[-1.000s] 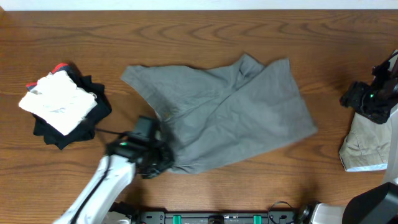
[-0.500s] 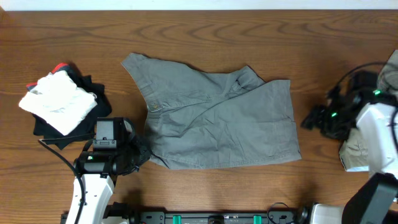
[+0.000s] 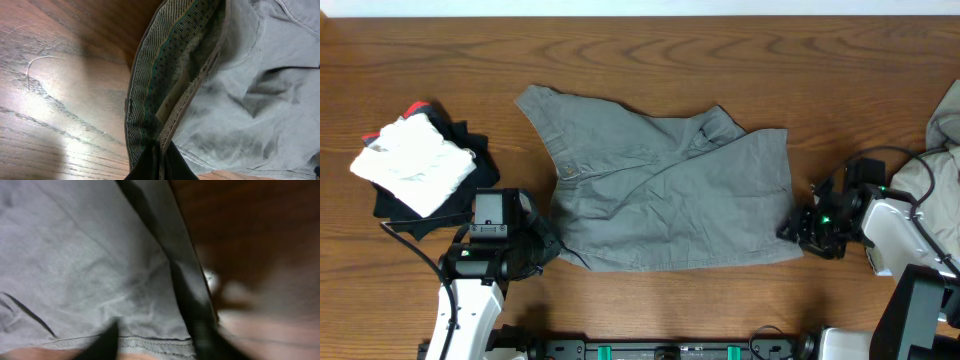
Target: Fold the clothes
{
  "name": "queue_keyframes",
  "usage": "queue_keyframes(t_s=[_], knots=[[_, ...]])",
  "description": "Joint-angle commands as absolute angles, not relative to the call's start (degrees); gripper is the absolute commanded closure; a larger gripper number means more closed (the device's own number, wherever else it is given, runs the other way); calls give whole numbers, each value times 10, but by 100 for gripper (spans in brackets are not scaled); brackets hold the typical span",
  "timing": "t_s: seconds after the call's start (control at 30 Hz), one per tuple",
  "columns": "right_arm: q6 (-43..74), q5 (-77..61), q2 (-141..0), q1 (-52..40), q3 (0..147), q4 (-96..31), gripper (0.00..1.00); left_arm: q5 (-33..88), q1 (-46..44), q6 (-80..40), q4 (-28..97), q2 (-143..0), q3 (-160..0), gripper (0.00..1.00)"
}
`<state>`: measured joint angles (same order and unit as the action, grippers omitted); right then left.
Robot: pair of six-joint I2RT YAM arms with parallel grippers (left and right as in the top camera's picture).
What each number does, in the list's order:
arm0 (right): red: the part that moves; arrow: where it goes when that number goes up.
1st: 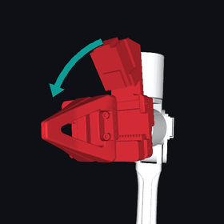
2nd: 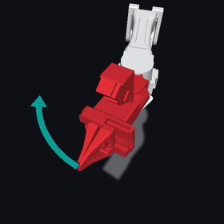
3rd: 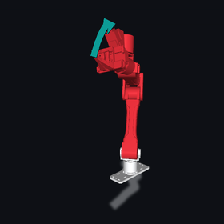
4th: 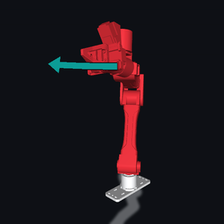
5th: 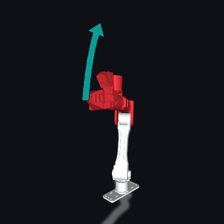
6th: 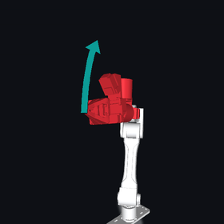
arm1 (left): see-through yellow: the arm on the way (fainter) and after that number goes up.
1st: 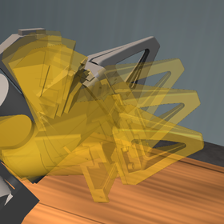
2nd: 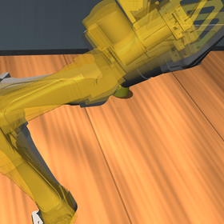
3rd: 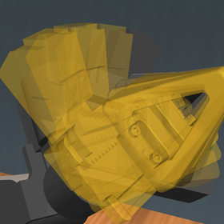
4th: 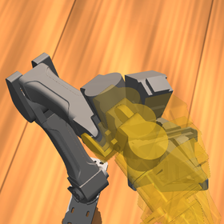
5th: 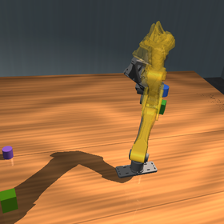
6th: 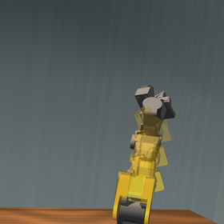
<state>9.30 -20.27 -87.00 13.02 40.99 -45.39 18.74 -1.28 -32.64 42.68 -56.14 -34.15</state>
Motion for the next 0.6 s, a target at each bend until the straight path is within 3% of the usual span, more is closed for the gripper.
queue_keyframes(t_s=[0.0, 0.03, 0.23, 0.4, 0.57], knots=[[107, -241, -870, 119, 399, -453, 95, 168, -9, -315, 429, -561, -354, 94], [107, -252, -870, 115, 397, -453, 99, 168, -9, -315, 429, -561, -354, 94], [107, -264, -870, 76, 392, -475, 99, 163, -9, -294, 471, -561, -354, 94], [125, -264, -870, 46, 392, -528, 99, 91, -9, -293, 543, -561, -354, 94], [133, -264, -870, 16, 392, -578, 99, 19, -9, -294, 533, -561, -357, 94]])
